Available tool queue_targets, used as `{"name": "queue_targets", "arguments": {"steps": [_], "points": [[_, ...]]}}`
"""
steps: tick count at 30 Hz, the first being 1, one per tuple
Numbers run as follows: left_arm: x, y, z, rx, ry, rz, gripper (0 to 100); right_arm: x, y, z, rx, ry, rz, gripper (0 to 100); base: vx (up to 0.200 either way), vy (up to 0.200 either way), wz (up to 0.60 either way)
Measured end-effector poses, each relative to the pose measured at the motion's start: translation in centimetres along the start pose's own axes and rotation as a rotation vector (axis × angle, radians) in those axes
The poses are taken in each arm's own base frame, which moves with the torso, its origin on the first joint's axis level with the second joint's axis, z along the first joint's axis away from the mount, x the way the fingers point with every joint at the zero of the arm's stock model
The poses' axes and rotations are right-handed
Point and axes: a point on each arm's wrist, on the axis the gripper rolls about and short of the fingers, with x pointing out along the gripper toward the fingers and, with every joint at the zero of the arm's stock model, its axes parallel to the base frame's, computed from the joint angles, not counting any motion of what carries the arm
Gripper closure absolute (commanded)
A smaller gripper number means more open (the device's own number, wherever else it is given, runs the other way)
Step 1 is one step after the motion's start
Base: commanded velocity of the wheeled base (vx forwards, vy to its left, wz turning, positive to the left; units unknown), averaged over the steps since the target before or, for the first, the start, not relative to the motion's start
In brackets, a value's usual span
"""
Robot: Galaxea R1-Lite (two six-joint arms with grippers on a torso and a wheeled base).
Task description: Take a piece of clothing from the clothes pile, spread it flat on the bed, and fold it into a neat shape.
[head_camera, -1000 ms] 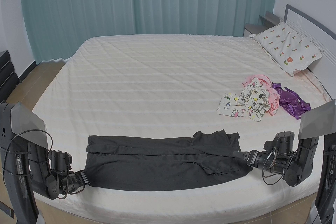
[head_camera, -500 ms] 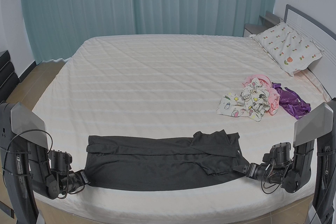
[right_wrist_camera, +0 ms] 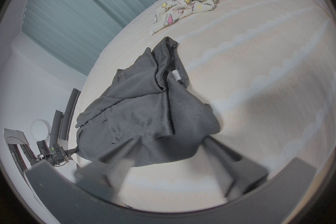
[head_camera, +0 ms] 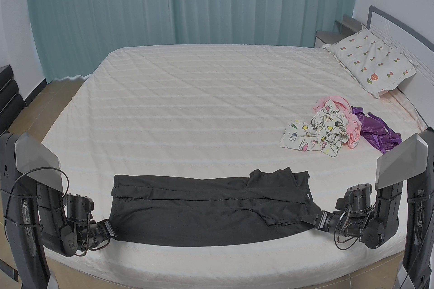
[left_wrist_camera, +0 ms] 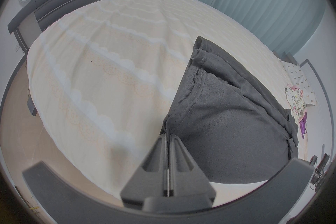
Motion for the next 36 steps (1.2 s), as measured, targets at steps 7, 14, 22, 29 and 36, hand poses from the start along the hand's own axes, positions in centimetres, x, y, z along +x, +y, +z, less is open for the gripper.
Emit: {"name": "queue_targets", "arguments": {"steps": [7, 14, 22, 29, 36], "points": [[0.0, 0.0, 0.0, 0.0, 0.0, 0.001, 100, 0.0, -0.1, 0.0, 0.003, -0.002, -0.033, 100, 0.0, 0.0, 0.0], [-0.2, 0.2, -0.2, 0.017, 0.01, 0.009, 100, -0.6, -0.4, -0.5, -0.002, 0.016, -0.057, 100, 0.0, 0.0, 0.0], [-0.5, 0.7, -0.6, 0.058, 0.031, 0.026, 100, -1.1, -0.6, -1.0, -0.033, 0.039, -0.072, 100, 0.0, 0.0, 0.0], [-0.5, 0.8, -0.6, 0.059, 0.033, 0.029, 0, -1.3, -0.8, -1.1, -0.041, 0.046, -0.078, 0, 0.0, 0.0, 0.0], [-0.5, 0.8, -0.5, 0.055, 0.03, 0.028, 0, -1.3, -0.7, -1.1, -0.045, 0.039, -0.073, 0, 0.0, 0.0, 0.0]]}}
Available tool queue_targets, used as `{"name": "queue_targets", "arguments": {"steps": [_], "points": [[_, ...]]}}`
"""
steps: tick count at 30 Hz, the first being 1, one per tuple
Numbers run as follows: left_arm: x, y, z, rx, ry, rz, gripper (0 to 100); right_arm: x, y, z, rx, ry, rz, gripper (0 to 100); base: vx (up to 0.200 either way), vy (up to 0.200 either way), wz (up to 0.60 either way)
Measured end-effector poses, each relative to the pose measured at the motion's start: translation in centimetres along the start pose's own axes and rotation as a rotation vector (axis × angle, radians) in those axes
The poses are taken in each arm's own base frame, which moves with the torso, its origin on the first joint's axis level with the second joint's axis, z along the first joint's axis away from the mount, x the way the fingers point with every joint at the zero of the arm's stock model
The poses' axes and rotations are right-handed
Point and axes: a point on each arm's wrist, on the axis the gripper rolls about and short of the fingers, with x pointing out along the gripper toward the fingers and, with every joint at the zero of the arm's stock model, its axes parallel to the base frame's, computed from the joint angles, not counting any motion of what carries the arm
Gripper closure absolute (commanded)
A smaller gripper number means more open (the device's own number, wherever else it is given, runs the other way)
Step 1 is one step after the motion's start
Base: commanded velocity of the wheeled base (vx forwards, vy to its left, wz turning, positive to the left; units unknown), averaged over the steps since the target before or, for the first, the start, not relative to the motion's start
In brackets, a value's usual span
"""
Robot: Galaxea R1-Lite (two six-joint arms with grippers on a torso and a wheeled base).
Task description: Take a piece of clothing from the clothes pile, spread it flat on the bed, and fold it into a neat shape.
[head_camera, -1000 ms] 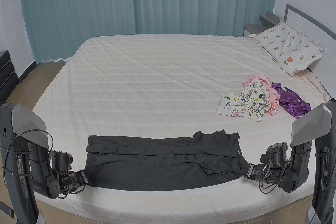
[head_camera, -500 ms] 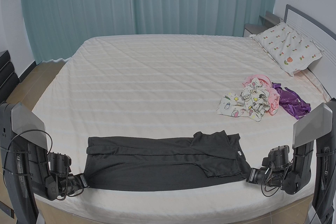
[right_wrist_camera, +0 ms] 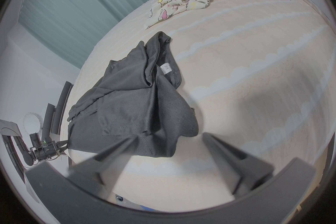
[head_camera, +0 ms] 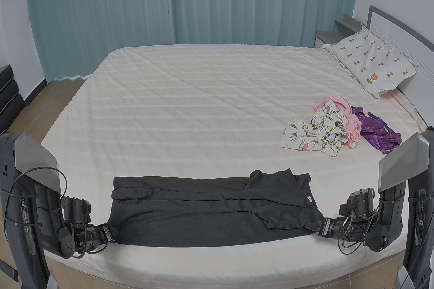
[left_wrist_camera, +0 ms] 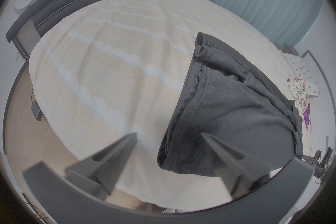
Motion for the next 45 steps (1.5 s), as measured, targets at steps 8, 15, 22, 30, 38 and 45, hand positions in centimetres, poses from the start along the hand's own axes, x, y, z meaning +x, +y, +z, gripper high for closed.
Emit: {"name": "queue_targets", "arguments": {"steps": [8, 15, 22, 30, 38, 45], "points": [[-0.2, 0.5, 2.3, -0.062, -0.106, -0.032, 0, -0.5, -0.5, 1.0, 0.03, -0.045, -0.001, 0, 0.0, 0.0, 0.0], [-0.8, -0.4, 5.7, -0.113, -0.229, -0.138, 0, -0.8, -0.7, 1.8, 0.05, -0.081, 0.006, 0, 0.0, 0.0, 0.0], [0.4, -2.2, 9.2, -0.119, -0.289, -0.189, 0, -0.8, -0.6, 2.0, 0.059, -0.092, 0.012, 0, 0.0, 0.0, 0.0], [3.6, -4.2, 12.1, -0.16, -0.283, -0.222, 0, -0.7, -0.6, 2.1, 0.058, -0.113, 0.025, 0, 0.0, 0.0, 0.0], [6.6, -5.7, 11.9, -0.162, -0.255, -0.243, 100, -0.4, -0.6, 1.9, 0.059, -0.107, 0.023, 0, 0.0, 0.0, 0.0], [8.1, -5.8, 12.0, -0.208, -0.258, -0.234, 100, -0.2, -0.7, 1.8, 0.058, -0.101, 0.02, 0, 0.0, 0.0, 0.0]]}}
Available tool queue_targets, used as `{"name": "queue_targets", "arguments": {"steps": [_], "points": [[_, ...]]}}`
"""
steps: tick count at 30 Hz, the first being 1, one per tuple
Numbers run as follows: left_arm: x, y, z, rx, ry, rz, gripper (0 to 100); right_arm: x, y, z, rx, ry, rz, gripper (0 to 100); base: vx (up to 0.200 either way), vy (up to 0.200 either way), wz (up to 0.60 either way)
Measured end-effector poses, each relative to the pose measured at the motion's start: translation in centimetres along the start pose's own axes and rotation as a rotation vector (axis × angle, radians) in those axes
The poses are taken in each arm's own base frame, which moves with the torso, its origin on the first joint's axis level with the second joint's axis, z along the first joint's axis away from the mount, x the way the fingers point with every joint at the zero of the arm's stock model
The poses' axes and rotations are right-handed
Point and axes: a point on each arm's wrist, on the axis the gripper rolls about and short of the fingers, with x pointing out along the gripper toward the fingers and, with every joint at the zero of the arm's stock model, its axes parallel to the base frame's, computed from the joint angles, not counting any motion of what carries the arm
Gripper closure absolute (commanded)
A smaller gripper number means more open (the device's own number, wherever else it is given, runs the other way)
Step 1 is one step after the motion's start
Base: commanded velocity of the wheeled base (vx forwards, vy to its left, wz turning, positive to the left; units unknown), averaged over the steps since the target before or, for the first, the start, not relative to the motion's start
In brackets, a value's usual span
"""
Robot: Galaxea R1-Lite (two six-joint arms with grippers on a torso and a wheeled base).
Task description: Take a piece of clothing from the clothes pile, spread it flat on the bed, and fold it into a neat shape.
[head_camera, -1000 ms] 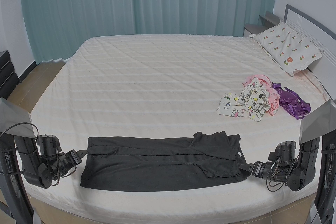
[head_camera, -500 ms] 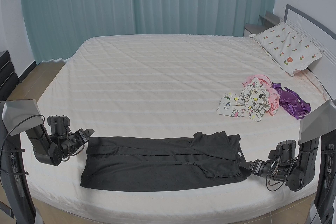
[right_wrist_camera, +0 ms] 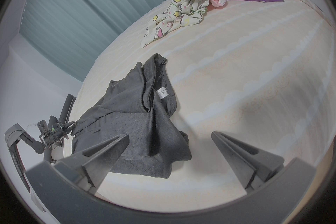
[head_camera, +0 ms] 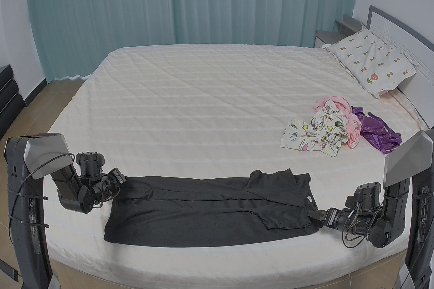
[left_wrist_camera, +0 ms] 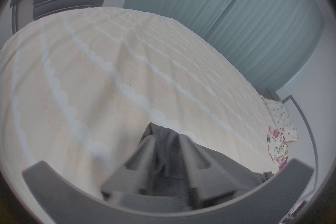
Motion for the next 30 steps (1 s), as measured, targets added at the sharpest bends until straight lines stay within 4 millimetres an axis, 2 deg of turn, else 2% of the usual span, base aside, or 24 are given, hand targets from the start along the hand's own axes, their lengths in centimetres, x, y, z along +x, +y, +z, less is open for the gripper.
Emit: {"name": "queue_targets", "arguments": {"steps": [16, 17, 30], "points": [[0.98, 0.12, 0.85, -0.068, -0.083, 0.046, 100, 0.23, -0.07, -0.25, -0.001, 0.007, -0.003, 0, 0.0, 0.0, 0.0], [1.01, 0.11, 0.88, -0.068, -0.085, 0.045, 0, 0.25, -0.08, -0.28, -0.001, 0.009, -0.004, 0, 0.0, 0.0, 0.0], [0.41, 0.14, 0.67, -0.066, -0.073, 0.049, 0, 0.36, -0.15, -0.44, -0.001, 0.016, -0.007, 0, 0.0, 0.0, 0.0]]}}
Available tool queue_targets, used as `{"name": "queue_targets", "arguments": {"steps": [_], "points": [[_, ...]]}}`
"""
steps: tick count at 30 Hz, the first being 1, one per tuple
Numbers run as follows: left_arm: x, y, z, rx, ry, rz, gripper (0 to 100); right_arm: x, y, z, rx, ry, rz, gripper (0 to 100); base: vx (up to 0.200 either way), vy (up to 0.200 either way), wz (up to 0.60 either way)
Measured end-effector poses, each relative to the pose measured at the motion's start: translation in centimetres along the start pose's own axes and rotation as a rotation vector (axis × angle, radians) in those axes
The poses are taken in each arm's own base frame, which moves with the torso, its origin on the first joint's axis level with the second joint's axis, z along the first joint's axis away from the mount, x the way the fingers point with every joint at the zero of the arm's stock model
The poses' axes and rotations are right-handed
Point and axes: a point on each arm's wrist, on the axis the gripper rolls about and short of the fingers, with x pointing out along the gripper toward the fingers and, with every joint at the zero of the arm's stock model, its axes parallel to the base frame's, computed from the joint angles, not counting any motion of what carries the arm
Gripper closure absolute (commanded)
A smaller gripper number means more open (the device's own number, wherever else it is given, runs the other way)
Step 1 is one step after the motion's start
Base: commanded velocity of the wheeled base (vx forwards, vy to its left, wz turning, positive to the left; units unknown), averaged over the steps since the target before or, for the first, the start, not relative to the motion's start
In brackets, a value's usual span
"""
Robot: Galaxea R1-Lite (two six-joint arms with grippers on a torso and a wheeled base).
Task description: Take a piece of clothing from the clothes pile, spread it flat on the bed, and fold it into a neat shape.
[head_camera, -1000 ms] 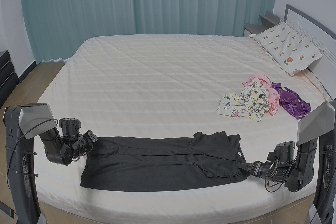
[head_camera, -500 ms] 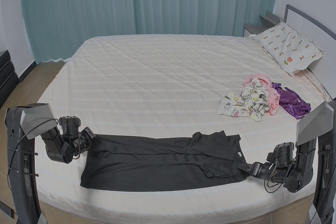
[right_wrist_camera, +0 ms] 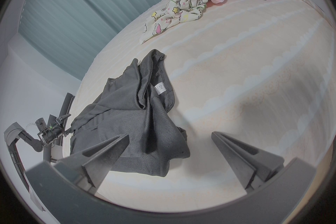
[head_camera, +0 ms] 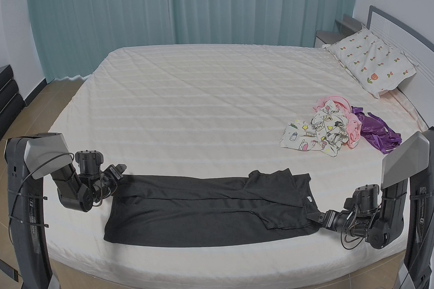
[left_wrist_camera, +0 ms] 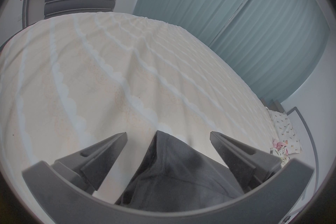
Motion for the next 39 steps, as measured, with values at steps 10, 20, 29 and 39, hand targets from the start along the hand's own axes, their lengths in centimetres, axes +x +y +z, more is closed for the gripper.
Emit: {"name": "queue_targets", "arguments": {"steps": [10, 20, 29, 39], "points": [[-3.5, -0.1, -0.4, 0.087, 0.06, -0.05, 0, 0.0, 0.0, 0.0, 0.0, -0.001, 0.0, 0, 0.0, 0.0, 0.0], [-4.5, -0.5, -2.3, 0.176, 0.115, -0.054, 100, -0.4, 0.4, 0.9, -0.01, -0.074, 0.031, 0, 0.0, 0.0, 0.0], [-5.0, -0.1, -3.0, 0.189, 0.139, -0.03, 100, -0.6, 0.4, 1.0, -0.01, -0.077, 0.032, 0, 0.0, 0.0, 0.0], [-6.2, 1.1, -3.5, 0.265, 0.149, 0.0, 100, -1.0, 0.9, 2.4, -0.01, -0.143, 0.058, 0, 0.0, 0.0, 0.0]]}}
